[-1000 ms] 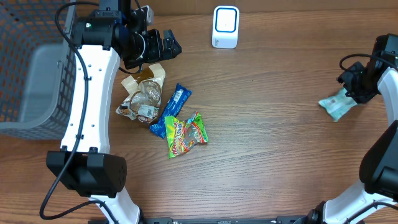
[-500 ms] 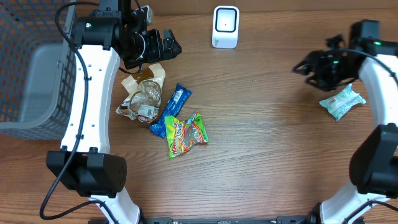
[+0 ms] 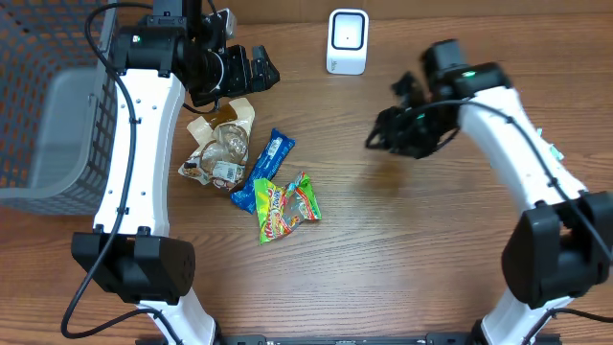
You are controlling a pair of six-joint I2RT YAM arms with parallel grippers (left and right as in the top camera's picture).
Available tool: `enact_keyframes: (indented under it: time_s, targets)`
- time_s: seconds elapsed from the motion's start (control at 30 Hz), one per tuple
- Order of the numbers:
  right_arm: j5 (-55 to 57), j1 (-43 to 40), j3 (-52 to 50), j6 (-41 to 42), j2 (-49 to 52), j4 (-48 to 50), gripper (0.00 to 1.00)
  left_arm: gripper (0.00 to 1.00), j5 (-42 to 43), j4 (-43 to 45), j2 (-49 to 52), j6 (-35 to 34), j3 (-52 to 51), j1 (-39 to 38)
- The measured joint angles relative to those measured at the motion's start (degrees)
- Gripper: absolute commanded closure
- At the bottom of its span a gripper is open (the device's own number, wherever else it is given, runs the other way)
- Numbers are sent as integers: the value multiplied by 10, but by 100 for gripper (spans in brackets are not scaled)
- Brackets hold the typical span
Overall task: Scan the item barcode
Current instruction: 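Move the right gripper left over the green candy bag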
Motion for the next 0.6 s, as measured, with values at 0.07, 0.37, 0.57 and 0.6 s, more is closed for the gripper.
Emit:
enact_keyframes:
  time_s: [0.07, 0.37, 0.57, 0.6]
  targets:
    - [15, 34, 0, 3, 0, 3, 38, 0, 0, 0, 0, 0, 0, 0]
    - [104, 160, -7, 34, 0, 76, 28, 0, 0, 0, 0, 0, 0, 0]
    - [153, 235, -27, 39, 0, 126, 23, 0, 0, 0, 0, 0, 0, 0]
    - [160, 248, -27, 41, 0, 136, 22, 0, 0, 0, 0, 0, 0, 0]
